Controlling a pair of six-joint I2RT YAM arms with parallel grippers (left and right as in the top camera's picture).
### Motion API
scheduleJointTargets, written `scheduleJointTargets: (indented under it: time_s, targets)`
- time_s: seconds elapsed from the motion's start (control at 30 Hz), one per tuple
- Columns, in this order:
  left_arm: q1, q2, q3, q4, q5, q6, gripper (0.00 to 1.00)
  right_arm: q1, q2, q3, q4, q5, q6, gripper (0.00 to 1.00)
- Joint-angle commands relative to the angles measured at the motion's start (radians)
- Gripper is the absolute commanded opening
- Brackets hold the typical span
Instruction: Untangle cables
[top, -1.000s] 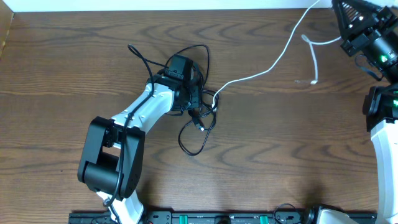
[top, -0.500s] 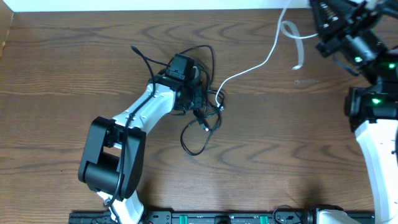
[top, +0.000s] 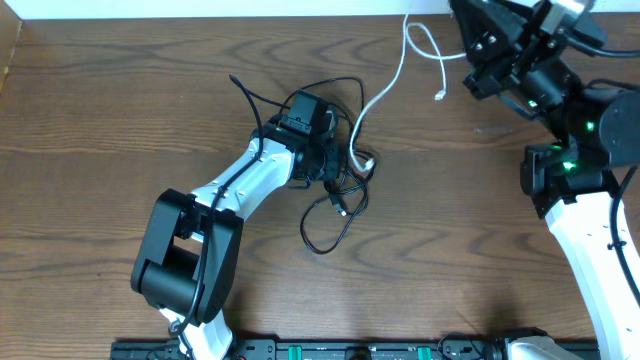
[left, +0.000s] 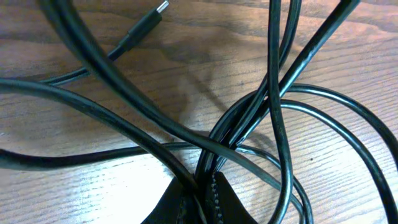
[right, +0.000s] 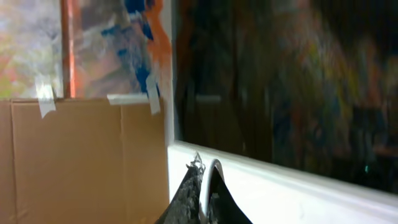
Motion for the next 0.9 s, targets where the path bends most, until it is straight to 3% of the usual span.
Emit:
scheduleJointTargets:
  time_s: [0.0,0.2,0.47,0.87]
  targets:
    - [-0.003,0.008,-0.003,0.008,0.012,-0.018,0.07,0.016,-0.004,0.011,0.022,0.029,0.070,0.01]
    - [-0.004,0.009,-0.003,0.007,-0.064,-0.018,0.07,0.008,-0.004,0.011,-0.068,0.018,0.096,0.01]
    - [-0.004,0.009,-0.003,0.002,-0.097,-0.018,0.07,-0.051,-0.004,0.011,-0.487,0.041,-0.039,0.01]
    - [-0.004,0.009,-0.003,0.002,-0.101,-0.017,0.07,-0.164,-0.004,0.011,-1.073,0.309,-0.185,0.01]
